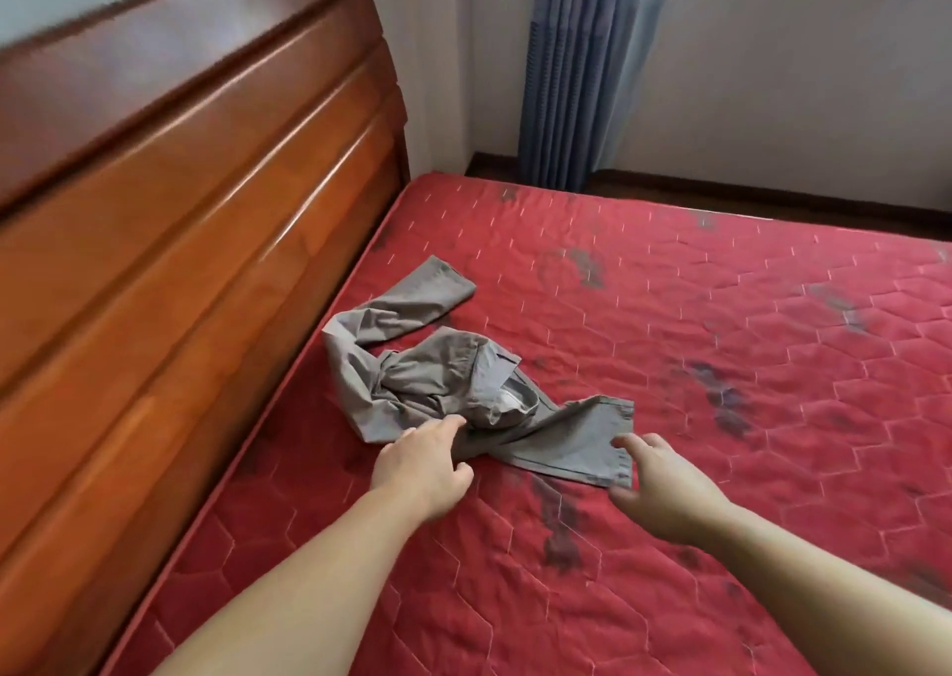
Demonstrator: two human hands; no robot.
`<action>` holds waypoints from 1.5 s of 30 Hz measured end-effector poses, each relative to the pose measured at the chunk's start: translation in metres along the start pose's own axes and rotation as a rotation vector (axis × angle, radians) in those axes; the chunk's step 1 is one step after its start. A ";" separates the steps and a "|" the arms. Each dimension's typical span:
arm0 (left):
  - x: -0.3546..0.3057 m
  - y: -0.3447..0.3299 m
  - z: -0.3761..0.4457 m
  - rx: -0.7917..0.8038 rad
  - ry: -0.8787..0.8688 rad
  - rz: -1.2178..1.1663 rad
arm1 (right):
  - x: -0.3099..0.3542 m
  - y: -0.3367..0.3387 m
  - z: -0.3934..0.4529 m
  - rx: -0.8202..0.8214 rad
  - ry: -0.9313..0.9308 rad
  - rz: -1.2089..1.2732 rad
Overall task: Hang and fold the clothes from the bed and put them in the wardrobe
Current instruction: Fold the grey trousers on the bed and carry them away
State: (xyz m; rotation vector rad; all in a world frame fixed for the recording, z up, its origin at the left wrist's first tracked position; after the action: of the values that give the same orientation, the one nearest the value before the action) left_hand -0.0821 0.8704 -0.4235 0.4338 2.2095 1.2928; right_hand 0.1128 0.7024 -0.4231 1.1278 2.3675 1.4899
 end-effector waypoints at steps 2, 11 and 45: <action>0.008 -0.023 0.044 0.051 0.026 -0.075 | -0.005 -0.024 0.047 0.010 -0.005 0.010; -0.019 -0.138 0.210 0.123 -0.146 0.029 | 0.002 -0.156 0.223 -0.108 0.016 0.162; 0.000 -0.140 0.025 0.194 0.277 -1.513 | -0.008 -0.310 0.038 0.398 -0.651 1.446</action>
State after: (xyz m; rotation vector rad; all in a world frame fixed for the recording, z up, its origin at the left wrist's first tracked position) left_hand -0.0678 0.8197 -0.5554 -1.2154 1.9475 0.2709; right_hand -0.0266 0.6517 -0.6984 3.1036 1.2360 0.4421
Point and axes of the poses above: each hand's wrist, its own z-axis towards the middle knuckle, its own y-axis out of the back of the hand, x = y × z, the point moved 8 cm from there along z, towards the middle knuckle, and after that the axes turned 2 degrees about x, right-handed, at the moved point
